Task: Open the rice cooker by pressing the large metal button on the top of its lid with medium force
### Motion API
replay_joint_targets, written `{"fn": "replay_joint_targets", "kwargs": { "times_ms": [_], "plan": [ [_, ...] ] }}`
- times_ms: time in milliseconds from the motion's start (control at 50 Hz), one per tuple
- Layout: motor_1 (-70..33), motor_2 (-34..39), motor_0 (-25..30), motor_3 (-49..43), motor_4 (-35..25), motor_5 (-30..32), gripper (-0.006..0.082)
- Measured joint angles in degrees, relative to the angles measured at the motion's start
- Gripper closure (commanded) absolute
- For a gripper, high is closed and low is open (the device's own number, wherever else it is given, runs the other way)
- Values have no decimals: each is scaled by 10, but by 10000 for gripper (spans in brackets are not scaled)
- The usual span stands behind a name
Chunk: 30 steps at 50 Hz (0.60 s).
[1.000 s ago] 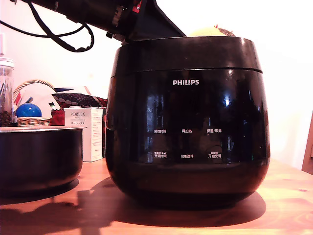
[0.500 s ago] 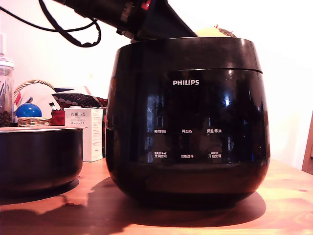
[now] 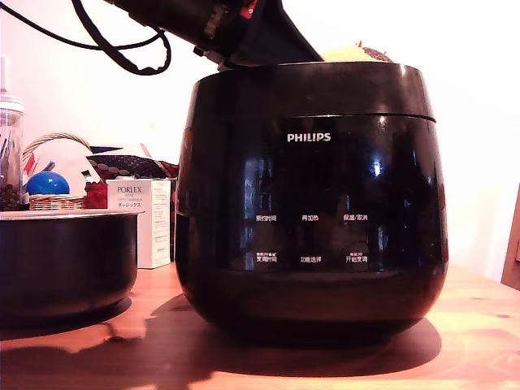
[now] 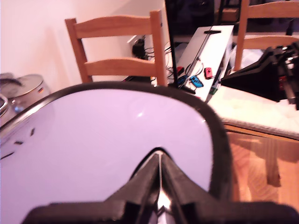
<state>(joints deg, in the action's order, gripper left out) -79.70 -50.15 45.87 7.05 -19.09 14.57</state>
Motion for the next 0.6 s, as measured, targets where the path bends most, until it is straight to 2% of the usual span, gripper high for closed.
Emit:
{"fn": "replay_joint_targets", "kwargs": {
  "times_ms": [420, 520, 540, 580, 600],
  "plan": [
    [-1, 0, -2, 12, -3, 6, 787],
    [-8, 5, -5, 48, -9, -7, 787],
    [-10, 6, -6, 55, -9, -31, 787],
    [-12, 9, -7, 73, -9, -31, 786],
    [-14, 11, -7, 82, -9, -61, 787]
  ]
}}
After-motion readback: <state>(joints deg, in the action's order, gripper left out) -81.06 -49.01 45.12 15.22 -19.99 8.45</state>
